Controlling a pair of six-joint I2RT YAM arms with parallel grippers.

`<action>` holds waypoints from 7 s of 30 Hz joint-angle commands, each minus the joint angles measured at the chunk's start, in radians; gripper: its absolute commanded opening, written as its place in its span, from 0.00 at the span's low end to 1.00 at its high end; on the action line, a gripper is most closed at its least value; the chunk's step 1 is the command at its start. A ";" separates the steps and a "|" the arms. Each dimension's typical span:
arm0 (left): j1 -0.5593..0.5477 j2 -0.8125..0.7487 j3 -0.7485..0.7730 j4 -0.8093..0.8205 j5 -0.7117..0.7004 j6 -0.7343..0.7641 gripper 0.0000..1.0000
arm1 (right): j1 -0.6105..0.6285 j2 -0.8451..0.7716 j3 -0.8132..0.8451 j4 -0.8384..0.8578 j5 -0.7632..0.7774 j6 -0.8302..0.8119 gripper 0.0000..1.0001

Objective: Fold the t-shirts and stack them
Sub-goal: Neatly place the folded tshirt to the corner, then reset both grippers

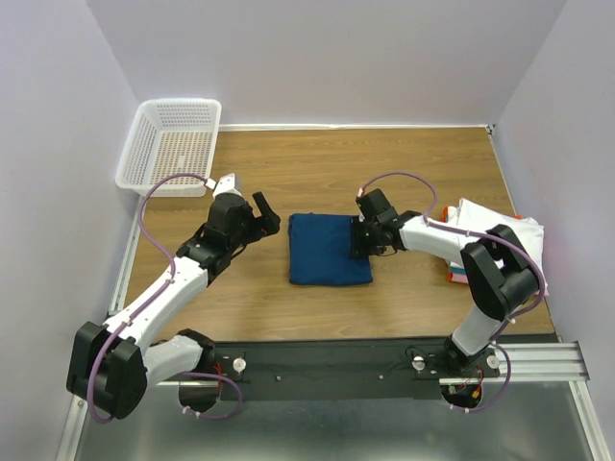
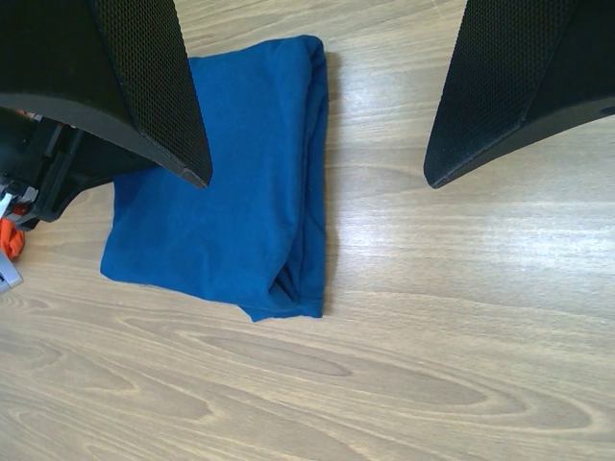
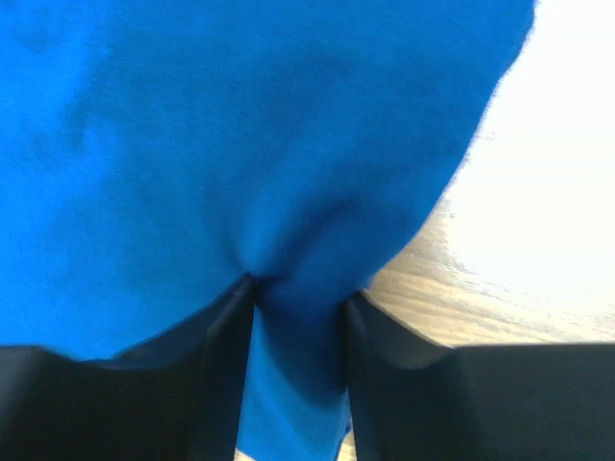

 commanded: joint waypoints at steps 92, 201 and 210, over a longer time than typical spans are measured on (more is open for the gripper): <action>0.174 0.112 0.010 0.111 0.216 0.131 0.98 | -0.325 -0.432 0.407 -0.873 0.862 -0.417 0.01; 0.221 -0.138 0.240 -0.292 -0.221 -0.040 0.98 | -0.638 -0.712 -0.193 0.212 -0.342 -0.116 1.00; 0.221 -0.156 0.236 -0.280 -0.241 -0.046 0.98 | -0.638 -0.752 -0.192 0.213 -0.384 -0.130 1.00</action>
